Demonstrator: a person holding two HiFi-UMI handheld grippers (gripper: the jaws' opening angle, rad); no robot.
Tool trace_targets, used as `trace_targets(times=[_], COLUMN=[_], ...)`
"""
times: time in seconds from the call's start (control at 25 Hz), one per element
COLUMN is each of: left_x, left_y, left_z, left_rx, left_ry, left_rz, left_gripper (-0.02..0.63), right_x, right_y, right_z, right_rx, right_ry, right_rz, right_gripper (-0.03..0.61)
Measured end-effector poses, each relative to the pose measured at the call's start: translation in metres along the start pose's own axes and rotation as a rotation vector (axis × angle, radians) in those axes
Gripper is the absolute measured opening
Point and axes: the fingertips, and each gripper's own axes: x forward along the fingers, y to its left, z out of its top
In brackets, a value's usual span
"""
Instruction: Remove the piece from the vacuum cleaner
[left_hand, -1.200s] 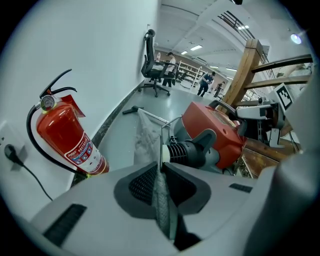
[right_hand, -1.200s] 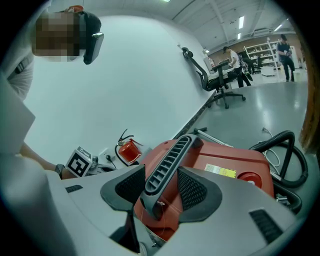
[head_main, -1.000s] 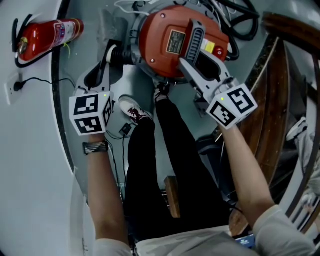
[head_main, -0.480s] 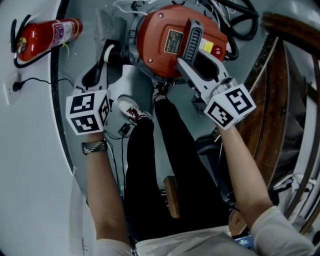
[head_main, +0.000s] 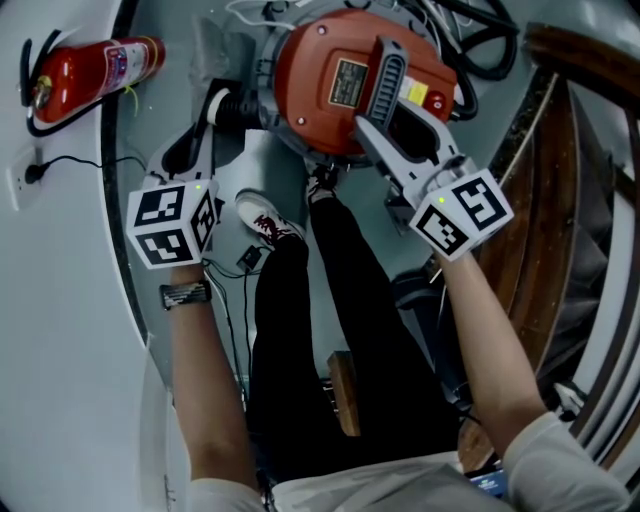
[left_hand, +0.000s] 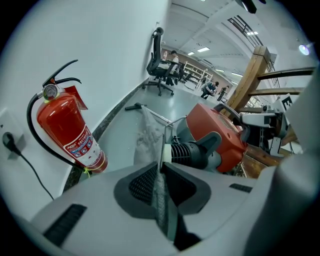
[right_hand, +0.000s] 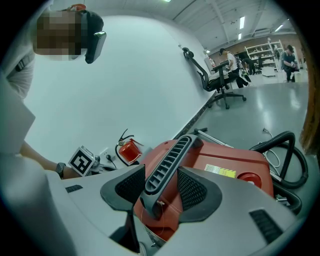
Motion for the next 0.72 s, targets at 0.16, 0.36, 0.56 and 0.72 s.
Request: trace_targets(times=[0.16,0.36,0.56,0.72], left_x=[0.0006,0.0011,0.0014,0.0020], left_y=[0.0006,0.0013,0.0024,0.0029], left_z=[0.0002,-0.0005,-0.0005,-0.0005], left_rx=[-0.003,-0.021,-0.032,-0.035], left_ry=[-0.003,-0.004,-0.004,-0.001], left_rz=[-0.004,-0.010,-0.024,-0.027], left_gripper=[0.038,0.040,0.041,0.040], right_x=[0.0000,-0.0002,-0.0002,0.0000], right_y=[-0.0003,-0.0004,-0.0002,-0.0007], right_z=[0.0001,-0.0004,0.0000,0.0000], right_rx=[0.000,0.001,-0.001,-0.001], right_ry=[0.000,0.002,-0.001,-0.001], right_rz=[-0.001,-0.001,-0.001,-0.001], right_gripper=[0.207,0.207,0.207,0.207])
